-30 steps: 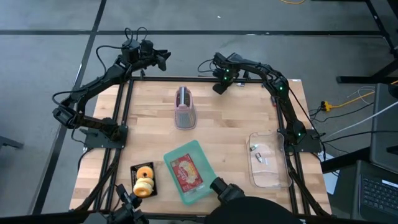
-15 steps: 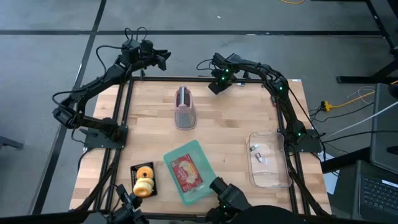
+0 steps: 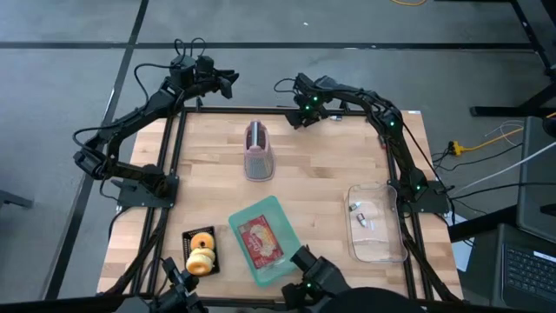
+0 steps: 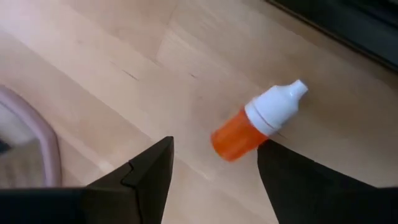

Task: Pick & Place Food Item
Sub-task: Put the yellow food coloring bottle into the transparent bin

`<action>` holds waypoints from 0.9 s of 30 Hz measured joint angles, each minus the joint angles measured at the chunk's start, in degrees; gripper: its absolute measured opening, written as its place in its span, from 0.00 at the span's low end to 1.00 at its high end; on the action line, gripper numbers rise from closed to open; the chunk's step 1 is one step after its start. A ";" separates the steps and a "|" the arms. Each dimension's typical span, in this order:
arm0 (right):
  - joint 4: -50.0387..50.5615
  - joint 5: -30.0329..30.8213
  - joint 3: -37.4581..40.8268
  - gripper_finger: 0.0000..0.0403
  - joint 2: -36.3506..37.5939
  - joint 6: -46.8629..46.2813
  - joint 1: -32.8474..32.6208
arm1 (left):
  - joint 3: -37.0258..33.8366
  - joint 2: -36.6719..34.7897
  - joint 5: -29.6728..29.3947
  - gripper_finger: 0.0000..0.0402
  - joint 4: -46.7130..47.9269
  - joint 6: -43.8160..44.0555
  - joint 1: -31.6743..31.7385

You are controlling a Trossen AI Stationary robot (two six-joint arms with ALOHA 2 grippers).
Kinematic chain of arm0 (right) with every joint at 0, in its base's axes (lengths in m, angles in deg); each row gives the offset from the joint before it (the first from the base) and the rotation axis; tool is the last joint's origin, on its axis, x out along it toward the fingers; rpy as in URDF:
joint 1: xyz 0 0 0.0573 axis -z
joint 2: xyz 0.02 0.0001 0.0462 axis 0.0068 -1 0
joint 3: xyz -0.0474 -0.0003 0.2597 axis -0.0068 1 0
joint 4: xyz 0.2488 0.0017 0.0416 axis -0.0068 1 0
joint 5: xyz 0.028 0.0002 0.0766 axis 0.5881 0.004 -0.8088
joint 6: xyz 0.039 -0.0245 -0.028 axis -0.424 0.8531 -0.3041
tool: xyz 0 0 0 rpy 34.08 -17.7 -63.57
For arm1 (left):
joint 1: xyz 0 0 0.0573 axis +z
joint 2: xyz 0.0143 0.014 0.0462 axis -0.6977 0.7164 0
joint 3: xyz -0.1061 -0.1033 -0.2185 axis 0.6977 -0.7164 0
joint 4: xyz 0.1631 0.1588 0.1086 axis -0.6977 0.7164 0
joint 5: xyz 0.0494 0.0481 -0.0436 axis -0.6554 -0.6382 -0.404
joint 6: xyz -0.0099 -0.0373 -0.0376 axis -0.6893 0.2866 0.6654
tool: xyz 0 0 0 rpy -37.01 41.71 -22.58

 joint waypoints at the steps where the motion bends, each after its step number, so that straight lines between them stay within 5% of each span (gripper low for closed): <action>1: -0.36 0.48 0.00 0.57 0.02 -1.40 -0.08 | 0.00 0.00 -0.01 0.35 0.00 -0.20 0.01; 10: -0.40 7.62 -0.02 0.52 0.20 -10.31 -0.34 | 0.00 0.00 0.38 0.35 0.00 -1.26 0.03; 27: -2.79 7.85 -0.22 0.47 -0.33 -9.95 -0.12 | 0.00 0.00 3.03 0.35 0.03 -2.48 1.61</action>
